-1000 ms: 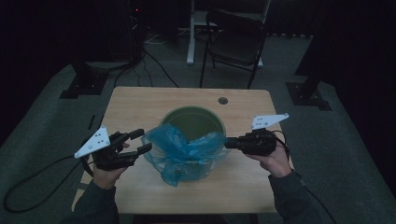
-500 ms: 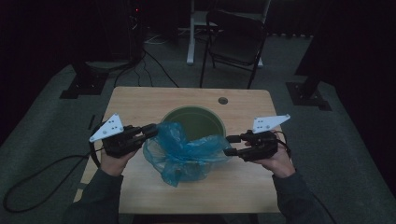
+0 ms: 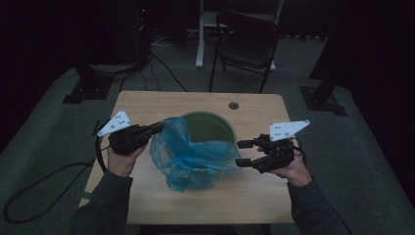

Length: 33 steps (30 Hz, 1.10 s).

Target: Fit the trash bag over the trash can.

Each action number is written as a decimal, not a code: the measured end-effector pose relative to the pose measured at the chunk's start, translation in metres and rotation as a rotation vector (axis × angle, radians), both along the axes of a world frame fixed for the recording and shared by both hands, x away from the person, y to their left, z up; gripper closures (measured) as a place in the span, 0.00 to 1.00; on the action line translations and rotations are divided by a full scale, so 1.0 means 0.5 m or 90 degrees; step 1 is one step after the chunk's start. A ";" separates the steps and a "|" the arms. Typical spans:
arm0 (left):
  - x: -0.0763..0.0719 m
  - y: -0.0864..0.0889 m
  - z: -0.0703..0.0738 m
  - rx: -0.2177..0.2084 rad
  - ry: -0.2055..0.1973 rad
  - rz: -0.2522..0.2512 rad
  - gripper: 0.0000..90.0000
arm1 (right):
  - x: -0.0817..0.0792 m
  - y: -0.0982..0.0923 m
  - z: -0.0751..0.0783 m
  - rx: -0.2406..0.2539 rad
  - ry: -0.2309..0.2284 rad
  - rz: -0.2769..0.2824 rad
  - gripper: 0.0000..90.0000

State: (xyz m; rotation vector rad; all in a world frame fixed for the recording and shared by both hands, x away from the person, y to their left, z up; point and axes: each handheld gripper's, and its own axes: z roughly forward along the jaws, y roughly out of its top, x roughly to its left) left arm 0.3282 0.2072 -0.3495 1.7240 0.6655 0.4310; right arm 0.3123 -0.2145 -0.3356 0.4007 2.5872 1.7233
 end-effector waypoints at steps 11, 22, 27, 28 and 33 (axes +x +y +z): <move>0.053 -0.010 -0.023 0.022 0.051 0.043 1.00 | 0.072 0.013 -0.007 0.022 0.044 -0.110 1.00; 0.134 -0.015 -0.075 0.014 0.144 0.058 1.00 | 0.150 0.007 -0.068 -0.055 0.086 -0.269 1.00; 0.167 -0.023 -0.092 -0.002 0.174 0.054 1.00 | 0.172 0.016 -0.080 -0.071 0.097 -0.302 1.00; 0.173 -0.025 -0.095 -0.005 0.179 0.050 1.00 | 0.178 0.019 -0.083 -0.075 0.099 -0.304 1.00; 0.192 -0.034 -0.111 -0.024 0.203 0.044 1.00 | 0.194 0.031 -0.097 -0.079 0.117 -0.319 1.00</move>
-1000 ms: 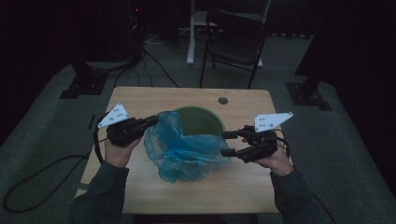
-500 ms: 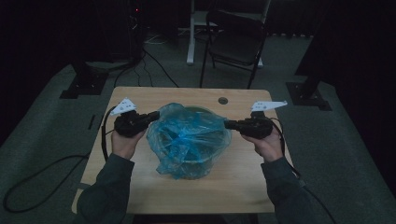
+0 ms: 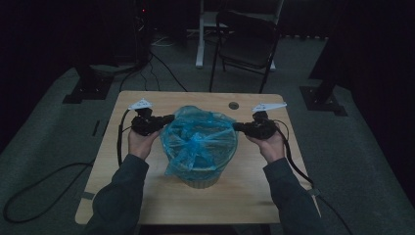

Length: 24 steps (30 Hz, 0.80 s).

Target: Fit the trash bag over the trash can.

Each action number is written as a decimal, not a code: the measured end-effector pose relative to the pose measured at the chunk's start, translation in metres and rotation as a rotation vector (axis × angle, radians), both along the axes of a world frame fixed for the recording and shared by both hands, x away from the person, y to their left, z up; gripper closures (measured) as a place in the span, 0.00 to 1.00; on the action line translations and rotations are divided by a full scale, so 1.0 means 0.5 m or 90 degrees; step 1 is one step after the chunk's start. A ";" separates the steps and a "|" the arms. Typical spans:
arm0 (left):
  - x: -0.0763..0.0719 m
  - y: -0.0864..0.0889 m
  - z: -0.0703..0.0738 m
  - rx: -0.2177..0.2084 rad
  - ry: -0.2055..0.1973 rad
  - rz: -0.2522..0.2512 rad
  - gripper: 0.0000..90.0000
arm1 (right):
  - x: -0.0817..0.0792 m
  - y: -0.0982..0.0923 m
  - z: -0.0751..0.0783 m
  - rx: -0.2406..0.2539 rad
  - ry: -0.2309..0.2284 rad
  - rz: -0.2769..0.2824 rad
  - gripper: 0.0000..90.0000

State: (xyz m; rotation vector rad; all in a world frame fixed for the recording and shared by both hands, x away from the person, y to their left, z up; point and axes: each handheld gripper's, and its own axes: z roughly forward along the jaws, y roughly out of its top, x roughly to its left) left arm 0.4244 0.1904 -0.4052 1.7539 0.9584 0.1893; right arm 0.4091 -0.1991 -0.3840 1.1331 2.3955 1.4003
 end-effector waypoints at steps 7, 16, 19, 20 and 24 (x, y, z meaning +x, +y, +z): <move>0.022 -0.004 -0.021 -0.030 0.031 -0.012 1.00 | 0.017 0.009 -0.015 -0.001 0.021 -0.012 1.00; 0.042 -0.015 -0.049 -0.048 0.066 -0.017 1.00 | 0.038 0.021 -0.035 -0.014 0.046 -0.025 1.00; 0.044 -0.016 -0.058 -0.049 0.078 -0.019 1.00 | 0.042 0.022 -0.039 -0.024 0.054 -0.030 1.00; 0.044 -0.017 -0.060 -0.047 0.083 -0.017 1.00 | 0.043 0.022 -0.039 -0.028 0.057 -0.033 1.00; 0.045 -0.013 -0.075 -0.043 0.098 -0.014 1.00 | 0.044 0.023 -0.046 -0.054 0.067 -0.037 1.00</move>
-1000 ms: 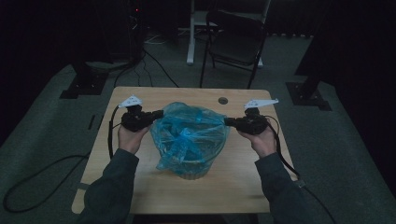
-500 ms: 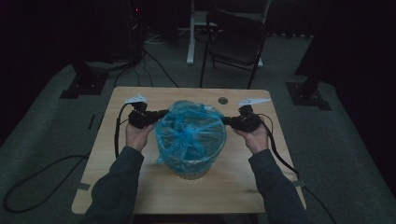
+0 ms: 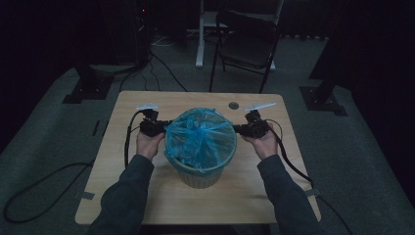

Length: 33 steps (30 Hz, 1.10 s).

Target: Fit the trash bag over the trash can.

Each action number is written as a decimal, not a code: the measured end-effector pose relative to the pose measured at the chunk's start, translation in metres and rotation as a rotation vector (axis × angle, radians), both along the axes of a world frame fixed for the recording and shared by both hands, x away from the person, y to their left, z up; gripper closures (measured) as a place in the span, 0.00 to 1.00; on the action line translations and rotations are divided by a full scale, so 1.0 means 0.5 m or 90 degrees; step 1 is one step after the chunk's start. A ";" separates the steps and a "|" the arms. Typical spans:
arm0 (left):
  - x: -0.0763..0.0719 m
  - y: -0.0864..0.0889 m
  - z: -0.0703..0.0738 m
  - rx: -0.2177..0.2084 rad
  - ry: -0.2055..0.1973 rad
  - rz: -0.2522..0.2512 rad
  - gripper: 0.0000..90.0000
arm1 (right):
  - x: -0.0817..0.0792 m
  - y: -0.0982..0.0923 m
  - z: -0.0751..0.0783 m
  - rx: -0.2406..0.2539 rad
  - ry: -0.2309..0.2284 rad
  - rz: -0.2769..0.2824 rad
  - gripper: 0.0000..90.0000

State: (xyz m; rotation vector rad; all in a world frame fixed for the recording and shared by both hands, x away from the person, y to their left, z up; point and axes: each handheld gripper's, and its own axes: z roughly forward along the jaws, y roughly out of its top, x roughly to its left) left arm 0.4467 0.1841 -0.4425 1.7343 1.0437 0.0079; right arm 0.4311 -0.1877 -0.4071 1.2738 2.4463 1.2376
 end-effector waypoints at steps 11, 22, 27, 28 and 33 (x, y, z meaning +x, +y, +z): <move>-0.027 0.033 -0.027 -0.013 0.029 0.005 0.96 | -0.028 -0.020 -0.013 -0.011 0.024 0.012 0.96; -0.101 0.105 0.023 -0.029 -0.025 0.054 0.69 | -0.096 -0.050 0.028 0.015 -0.031 0.028 0.69; -0.132 0.109 0.060 -0.039 -0.064 0.054 0.65 | -0.121 -0.052 0.040 0.004 -0.047 0.036 0.69; -0.132 0.109 0.060 -0.039 -0.064 0.054 0.65 | -0.129 -0.053 0.043 0.002 -0.050 0.038 0.69; -0.160 0.086 0.109 -0.035 -0.122 0.035 0.60 | -0.156 -0.056 0.053 0.005 -0.058 0.052 0.68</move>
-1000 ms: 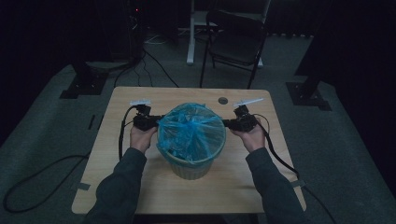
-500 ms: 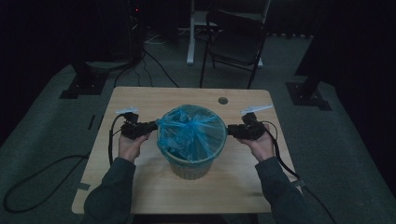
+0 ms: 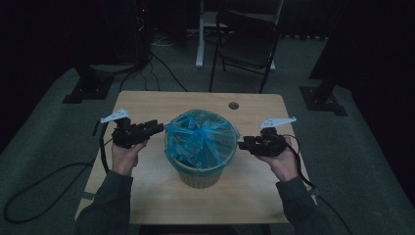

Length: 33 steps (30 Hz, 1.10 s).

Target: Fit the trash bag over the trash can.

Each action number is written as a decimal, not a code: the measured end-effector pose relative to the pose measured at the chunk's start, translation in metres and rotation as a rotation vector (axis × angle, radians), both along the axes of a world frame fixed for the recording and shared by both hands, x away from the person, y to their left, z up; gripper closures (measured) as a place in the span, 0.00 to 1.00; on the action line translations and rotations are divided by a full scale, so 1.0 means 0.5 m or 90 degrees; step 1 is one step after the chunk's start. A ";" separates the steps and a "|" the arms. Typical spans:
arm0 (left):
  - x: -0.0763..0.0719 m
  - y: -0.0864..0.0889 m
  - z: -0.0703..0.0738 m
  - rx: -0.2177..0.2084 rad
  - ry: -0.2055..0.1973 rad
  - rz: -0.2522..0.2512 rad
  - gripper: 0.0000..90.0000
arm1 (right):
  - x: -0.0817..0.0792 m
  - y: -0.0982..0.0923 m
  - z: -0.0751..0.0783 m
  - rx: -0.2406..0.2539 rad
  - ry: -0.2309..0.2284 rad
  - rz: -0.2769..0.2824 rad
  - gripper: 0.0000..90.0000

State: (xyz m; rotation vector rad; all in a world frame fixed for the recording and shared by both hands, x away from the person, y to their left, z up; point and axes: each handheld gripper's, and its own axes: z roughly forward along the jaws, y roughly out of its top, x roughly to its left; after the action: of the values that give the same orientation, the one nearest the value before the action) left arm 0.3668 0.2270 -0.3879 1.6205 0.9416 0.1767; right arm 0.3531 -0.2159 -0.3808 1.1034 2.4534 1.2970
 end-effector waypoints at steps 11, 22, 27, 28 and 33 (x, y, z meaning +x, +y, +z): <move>0.004 -0.061 0.015 0.065 -0.011 -0.002 0.62 | -0.048 0.008 -0.001 -0.002 -0.010 0.035 0.66; -0.011 -0.023 -0.005 0.036 0.009 0.022 0.92 | -0.086 0.025 -0.002 0.039 -0.001 0.105 0.60; -0.015 -0.010 -0.024 0.027 0.035 0.032 0.97 | -0.087 0.033 -0.009 0.059 0.018 0.130 0.58; -0.016 -0.008 -0.028 0.024 0.039 0.033 0.97 | -0.086 0.034 -0.011 0.065 0.025 0.134 0.58; -0.020 -0.006 -0.051 0.022 0.064 0.028 0.98 | -0.083 0.042 -0.019 0.088 0.048 0.152 0.60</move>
State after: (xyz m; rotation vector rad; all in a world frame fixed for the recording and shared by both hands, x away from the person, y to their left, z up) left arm 0.3570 0.2239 -0.4134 1.6538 1.0563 0.1427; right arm 0.3115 -0.1949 -0.3902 0.9265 2.6522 1.5403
